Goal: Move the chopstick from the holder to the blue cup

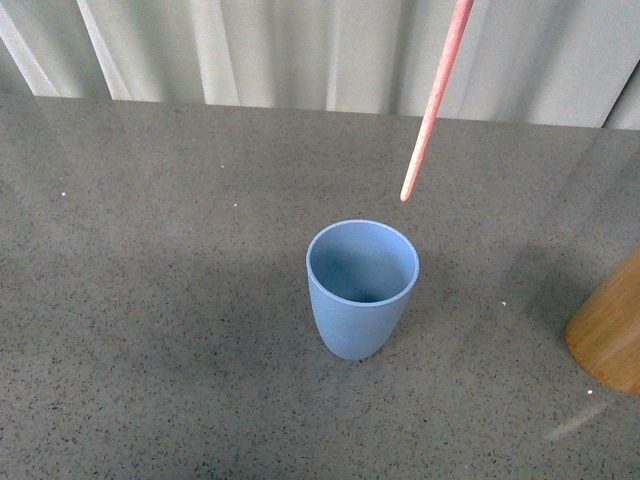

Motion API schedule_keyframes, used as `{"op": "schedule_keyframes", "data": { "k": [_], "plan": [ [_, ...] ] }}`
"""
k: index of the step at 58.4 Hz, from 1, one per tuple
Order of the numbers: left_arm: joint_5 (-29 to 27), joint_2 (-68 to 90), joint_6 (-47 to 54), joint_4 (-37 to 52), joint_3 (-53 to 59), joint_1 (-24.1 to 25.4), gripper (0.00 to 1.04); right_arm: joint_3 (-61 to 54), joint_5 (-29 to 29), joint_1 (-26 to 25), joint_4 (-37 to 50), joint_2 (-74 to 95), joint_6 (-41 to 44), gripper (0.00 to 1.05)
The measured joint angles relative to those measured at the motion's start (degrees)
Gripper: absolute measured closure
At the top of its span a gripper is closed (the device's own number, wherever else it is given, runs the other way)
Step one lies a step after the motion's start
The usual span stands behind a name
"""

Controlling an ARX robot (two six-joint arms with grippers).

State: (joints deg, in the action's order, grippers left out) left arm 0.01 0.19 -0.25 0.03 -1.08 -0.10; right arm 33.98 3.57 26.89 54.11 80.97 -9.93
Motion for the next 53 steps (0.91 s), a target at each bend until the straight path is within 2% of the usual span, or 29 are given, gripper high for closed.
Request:
{"op": "schedule_keyframes", "data": {
  "k": [18, 53],
  "plan": [
    [0.0, 0.0, 0.0, 0.0, 0.0, 0.0, 0.07, -1.2, 0.7, 2.1, 4.6, 8.5, 0.3, 1.03],
    [0.0, 0.0, 0.0, 0.0, 0.0, 0.0, 0.07, -3.9, 1.7, 1.2, 9.8, 17.0, 3.9, 1.03]
  ]
}}
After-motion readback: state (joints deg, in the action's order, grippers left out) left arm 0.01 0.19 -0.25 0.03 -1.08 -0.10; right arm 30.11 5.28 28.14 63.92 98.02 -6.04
